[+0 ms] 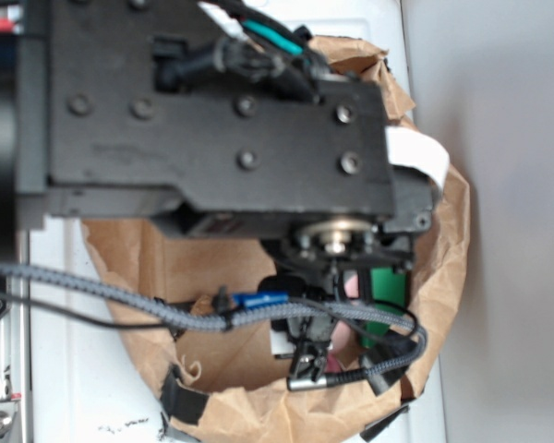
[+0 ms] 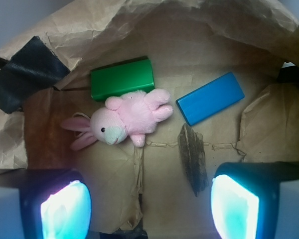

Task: Grab the wood chip.

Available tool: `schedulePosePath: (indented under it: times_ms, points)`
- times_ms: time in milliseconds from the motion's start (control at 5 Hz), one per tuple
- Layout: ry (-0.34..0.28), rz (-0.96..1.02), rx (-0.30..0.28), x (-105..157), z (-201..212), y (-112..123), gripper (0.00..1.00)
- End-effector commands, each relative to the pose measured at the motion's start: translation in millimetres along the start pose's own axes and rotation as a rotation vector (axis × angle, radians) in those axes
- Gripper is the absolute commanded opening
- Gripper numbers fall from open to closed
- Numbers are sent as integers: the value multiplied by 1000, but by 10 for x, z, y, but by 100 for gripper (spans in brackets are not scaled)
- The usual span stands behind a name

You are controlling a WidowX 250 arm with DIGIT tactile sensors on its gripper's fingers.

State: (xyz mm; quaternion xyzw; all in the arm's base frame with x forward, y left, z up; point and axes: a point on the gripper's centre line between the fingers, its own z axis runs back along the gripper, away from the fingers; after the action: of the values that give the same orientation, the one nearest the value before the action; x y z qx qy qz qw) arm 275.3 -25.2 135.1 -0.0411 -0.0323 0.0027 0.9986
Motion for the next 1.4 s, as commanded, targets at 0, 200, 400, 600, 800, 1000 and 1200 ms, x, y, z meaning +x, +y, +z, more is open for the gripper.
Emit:
schedulePosePath:
  times_ms: [0, 200, 400, 600, 800, 1000, 1200]
  points:
    - [-19, -66, 46, 38, -163, 333, 100]
    - [21, -108, 58, -74, -210, 446, 100]
    - [-32, -118, 73, 4, -440, 435, 100]
    - [-78, -140, 69, 119, -721, 388, 100]
    - [-72, -166, 62, 127, -945, 326, 100]
    - [-72, -170, 86, 159, -1097, 234, 100]
    - [-104, -149, 83, 197, -1102, 186, 0]
